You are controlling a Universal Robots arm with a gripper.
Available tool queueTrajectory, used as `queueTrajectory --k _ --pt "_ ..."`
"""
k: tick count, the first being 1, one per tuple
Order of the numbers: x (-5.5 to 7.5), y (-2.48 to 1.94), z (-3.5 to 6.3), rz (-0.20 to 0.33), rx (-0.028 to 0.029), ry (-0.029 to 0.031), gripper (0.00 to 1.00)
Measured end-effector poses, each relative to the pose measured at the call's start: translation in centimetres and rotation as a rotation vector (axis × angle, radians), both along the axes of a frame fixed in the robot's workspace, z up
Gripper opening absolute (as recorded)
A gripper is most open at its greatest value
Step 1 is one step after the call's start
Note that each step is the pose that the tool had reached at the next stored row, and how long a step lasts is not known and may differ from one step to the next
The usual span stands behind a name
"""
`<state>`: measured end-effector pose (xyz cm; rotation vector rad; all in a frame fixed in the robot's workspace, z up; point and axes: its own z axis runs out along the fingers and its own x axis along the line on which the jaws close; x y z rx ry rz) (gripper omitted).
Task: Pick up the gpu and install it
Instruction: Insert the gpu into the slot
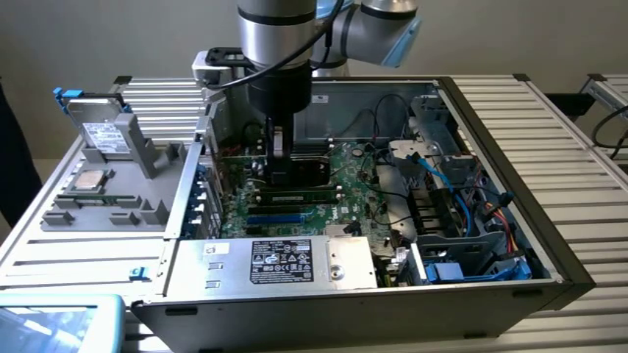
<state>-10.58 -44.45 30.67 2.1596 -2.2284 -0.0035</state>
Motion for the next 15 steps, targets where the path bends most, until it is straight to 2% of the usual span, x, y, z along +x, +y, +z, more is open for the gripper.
queueTrajectory --k 2,4,7,15 --pt "0.0 -0.29 -0.19 0.000 0.0084 0.0034 0.28" --pt "0.1 -0.61 -0.46 0.000 0.0120 0.0061 0.28" --pt "0.2 -0.82 -0.99 0.000 0.0125 0.0087 0.28" --pt "0.2 -0.88 -2.44 0.000 0.0131 0.0125 0.28"
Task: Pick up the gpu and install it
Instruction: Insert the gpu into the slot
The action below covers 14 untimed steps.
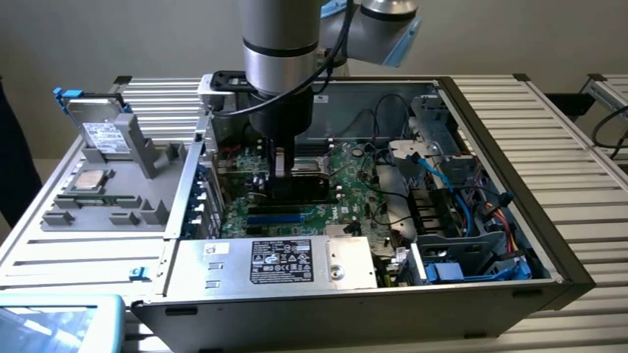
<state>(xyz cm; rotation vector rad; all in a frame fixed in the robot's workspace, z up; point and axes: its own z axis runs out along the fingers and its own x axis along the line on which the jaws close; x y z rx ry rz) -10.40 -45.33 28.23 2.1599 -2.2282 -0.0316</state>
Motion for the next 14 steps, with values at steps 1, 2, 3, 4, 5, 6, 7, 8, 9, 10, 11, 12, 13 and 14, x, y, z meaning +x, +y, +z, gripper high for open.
queueTrajectory --k 1,2,3,4,5,6,7,8,9,10,11,12,13,14 --pt "0.0 -0.01 -0.17 0.000 0.0002 0.0004 0.28" --pt "0.0 -0.01 -0.33 0.000 0.0004 0.0008 0.28" --pt "0.0 -0.02 -0.47 0.000 0.0004 0.0012 0.28" --pt "0.0 -0.02 -0.59 0.000 0.0007 0.0015 0.28" --pt "0.0 -0.03 -0.71 0.000 0.0007 0.0017 0.28" --pt "0.0 -0.03 -0.87 0.000 0.0009 0.0017 0.28" --pt "0.0 -0.03 -1.01 0.000 0.0010 0.0018 0.28" --pt "0.0 -0.03 -1.13 0.000 0.0011 0.0018 0.28" --pt "0.0 -0.03 -1.23 0.000 0.0012 0.0018 0.28" --pt "-0.1 -0.03 -1.33 0.000 0.0014 0.0018 0.28" --pt "-0.1 -0.04 -1.43 0.000 0.0017 0.0018 0.28" --pt "-0.2 -0.04 -1.52 0.000 0.0019 0.0018 0.28" --pt "-0.2 -0.06 -1.59 0.000 0.0023 0.0019 0.28" --pt "-0.3 -0.07 -1.66 0.000 0.0029 0.0019 0.28"
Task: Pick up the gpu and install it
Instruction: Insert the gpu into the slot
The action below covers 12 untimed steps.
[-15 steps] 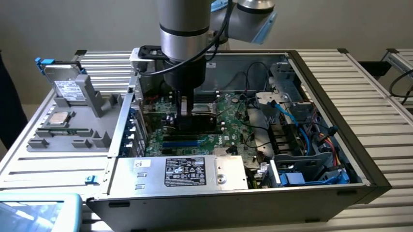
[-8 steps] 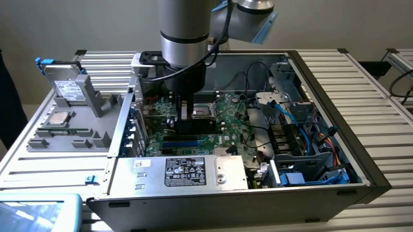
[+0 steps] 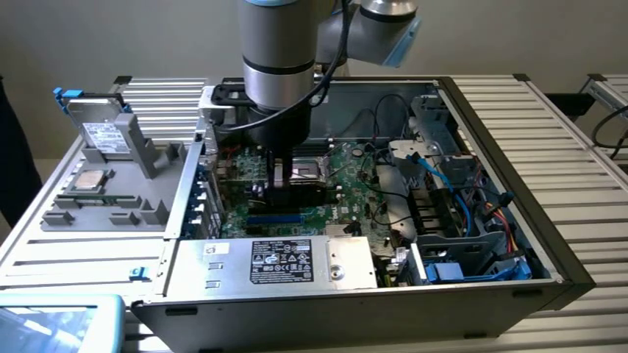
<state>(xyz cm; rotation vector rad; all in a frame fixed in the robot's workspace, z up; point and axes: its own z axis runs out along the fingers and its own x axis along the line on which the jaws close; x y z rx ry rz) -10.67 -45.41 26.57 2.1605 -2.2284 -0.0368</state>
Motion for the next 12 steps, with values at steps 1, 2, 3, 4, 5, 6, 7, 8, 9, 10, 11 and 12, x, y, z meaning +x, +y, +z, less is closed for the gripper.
queueTrajectory --k 1,2,3,4,5,6,7,8,9,10,11,12 --pt "-0.02 -0.02 -0.09 0.000 0.0007 -0.0001 0.28" --pt "-0.04 -0.05 -0.17 0.000 0.0017 0.0000 0.28" --pt "-0.05 -0.07 -0.27 0.000 0.0028 -0.0001 0.28" --pt "-0.07 -0.10 -0.36 0.000 0.0038 -0.0001 0.28" --pt "-0.09 -0.12 -0.44 0.000 0.0046 -0.0002 0.28" --pt "-0.14 -0.13 -0.50 0.000 0.0054 -0.0001 0.28" --pt "-0.19 -0.14 -0.55 0.000 0.0062 -0.0003 0.28" --pt "-0.26 -0.14 -0.57 0.000 0.0065 -0.0002 0.28" --pt "-0.34 -0.14 -0.60 0.000 0.0068 -0.0002 0.28" --pt "-0.40 -0.14 -0.62 0.000 0.0069 -0.0001 0.28" --pt "-0.44 -0.14 -0.64 0.000 0.0069 0.0000 0.28" --pt "-0.45 -0.14 -0.65 0.000 0.0071 0.0004 0.28"
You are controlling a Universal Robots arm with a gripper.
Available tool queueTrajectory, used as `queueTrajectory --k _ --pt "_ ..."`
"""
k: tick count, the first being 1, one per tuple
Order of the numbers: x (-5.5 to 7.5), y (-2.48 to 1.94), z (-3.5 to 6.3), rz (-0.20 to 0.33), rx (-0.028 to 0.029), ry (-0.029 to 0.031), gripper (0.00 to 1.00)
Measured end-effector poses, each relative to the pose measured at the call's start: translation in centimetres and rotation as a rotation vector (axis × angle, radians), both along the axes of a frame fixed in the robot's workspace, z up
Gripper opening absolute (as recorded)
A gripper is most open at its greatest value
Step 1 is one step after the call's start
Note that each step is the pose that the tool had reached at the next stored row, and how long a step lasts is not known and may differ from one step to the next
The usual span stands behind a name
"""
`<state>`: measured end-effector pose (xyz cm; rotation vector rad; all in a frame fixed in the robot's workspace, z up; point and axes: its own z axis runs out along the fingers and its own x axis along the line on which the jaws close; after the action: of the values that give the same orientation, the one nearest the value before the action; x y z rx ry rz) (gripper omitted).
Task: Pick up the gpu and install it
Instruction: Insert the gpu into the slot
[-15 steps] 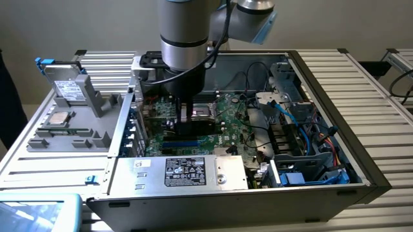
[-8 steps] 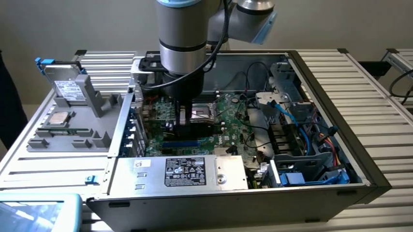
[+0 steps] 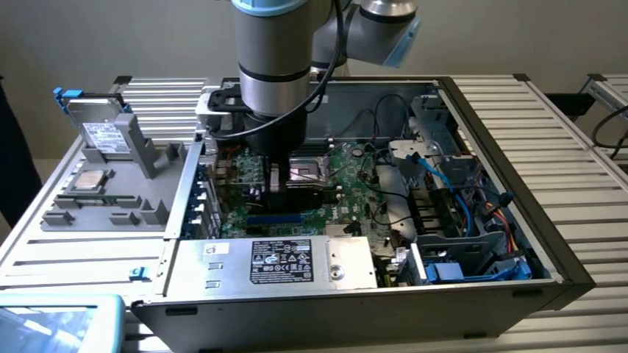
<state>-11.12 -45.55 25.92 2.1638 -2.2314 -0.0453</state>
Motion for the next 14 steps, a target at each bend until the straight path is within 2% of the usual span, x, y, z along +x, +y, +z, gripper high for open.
queueTrajectory --k 14 --pt "-0.21 0.00 -0.30 -0.001 0.0006 0.0017 0.28"
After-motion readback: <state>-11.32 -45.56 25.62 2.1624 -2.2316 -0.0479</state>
